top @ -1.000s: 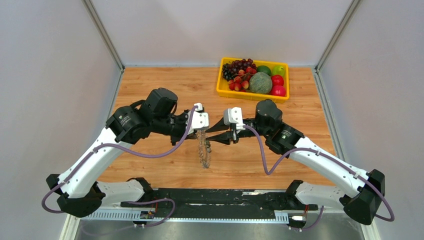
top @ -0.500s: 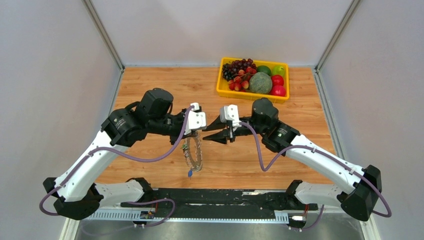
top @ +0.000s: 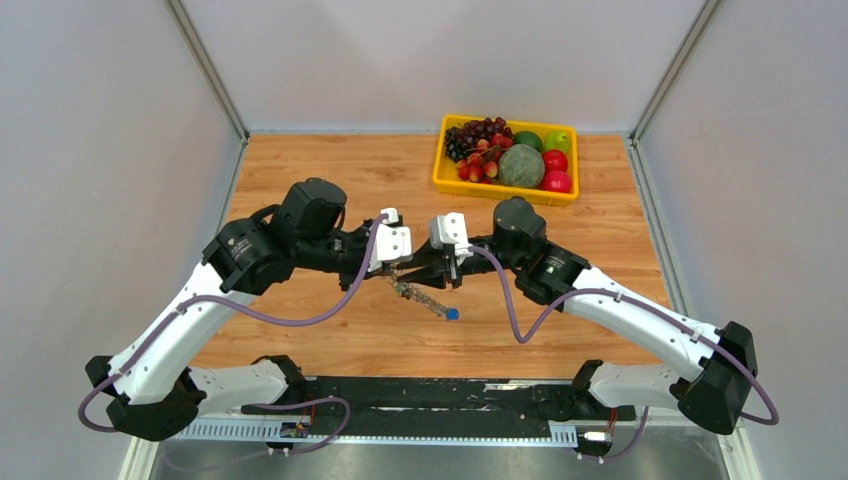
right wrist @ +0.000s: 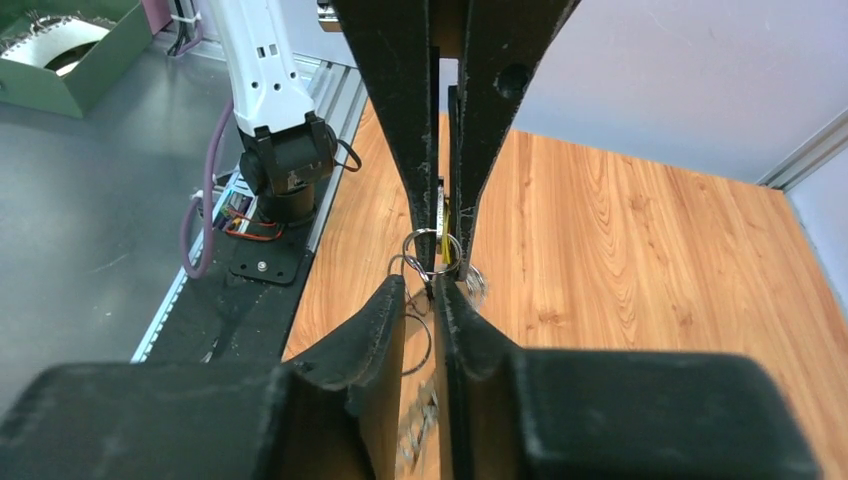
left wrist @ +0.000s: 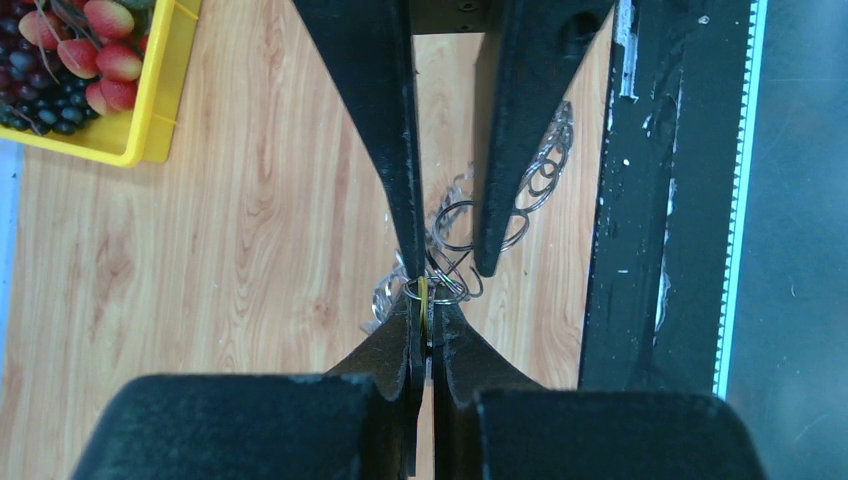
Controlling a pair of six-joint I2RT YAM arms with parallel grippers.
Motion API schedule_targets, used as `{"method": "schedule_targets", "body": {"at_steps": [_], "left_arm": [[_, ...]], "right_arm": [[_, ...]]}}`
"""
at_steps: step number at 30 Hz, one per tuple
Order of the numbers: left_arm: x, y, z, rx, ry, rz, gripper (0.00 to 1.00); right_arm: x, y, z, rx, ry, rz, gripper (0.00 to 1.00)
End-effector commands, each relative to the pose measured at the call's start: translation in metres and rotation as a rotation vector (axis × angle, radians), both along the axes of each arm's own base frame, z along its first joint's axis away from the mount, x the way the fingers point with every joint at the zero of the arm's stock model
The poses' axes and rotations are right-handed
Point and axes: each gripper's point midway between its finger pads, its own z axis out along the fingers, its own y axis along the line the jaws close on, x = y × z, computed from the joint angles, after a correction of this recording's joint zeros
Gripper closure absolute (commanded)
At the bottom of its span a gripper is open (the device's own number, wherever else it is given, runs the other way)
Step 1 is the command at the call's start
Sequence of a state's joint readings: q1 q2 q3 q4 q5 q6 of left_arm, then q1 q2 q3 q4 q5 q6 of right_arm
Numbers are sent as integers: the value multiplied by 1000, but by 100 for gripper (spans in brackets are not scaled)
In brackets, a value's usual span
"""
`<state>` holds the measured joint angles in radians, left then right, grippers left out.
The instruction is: Remove the keys from the keyring
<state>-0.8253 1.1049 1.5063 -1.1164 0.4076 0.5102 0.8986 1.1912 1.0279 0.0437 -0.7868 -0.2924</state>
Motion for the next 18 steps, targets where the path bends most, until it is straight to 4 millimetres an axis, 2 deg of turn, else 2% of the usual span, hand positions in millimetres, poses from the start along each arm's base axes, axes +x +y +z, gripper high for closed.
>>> {"method": "schedule_targets", "body": {"at_steps": [1,2,3,11,12,15,16,17,18], "left_arm": [[3,-3,23,-70,-98,-15,100],[4,-2,23,-72,-107,-10,100],[4,-1,22,-72,-111,-7,100],[21,1,10,-118,-173,92,100],[23,4,0,-111,-178,112,100],[36,4,-5,-141,-246,159,100],[37,5,-17,-129,-250,162,100],[42,4,-15,-140,-289,158,100],[43,4,-26,-125,-293,150,100]], "right_arm": [[-4,5,24,54,-25,25,91],[-3,6,24,54,-22,19,98],[-1,6,23,51,-15,6,100],[18,0,26,99,75,-157,100],[20,-2,28,119,92,-179,100],[20,-10,34,203,137,-222,100],[21,-12,35,230,170,-239,100],[19,-15,37,258,194,-248,100],[18,-18,39,284,217,-253,100]]}}
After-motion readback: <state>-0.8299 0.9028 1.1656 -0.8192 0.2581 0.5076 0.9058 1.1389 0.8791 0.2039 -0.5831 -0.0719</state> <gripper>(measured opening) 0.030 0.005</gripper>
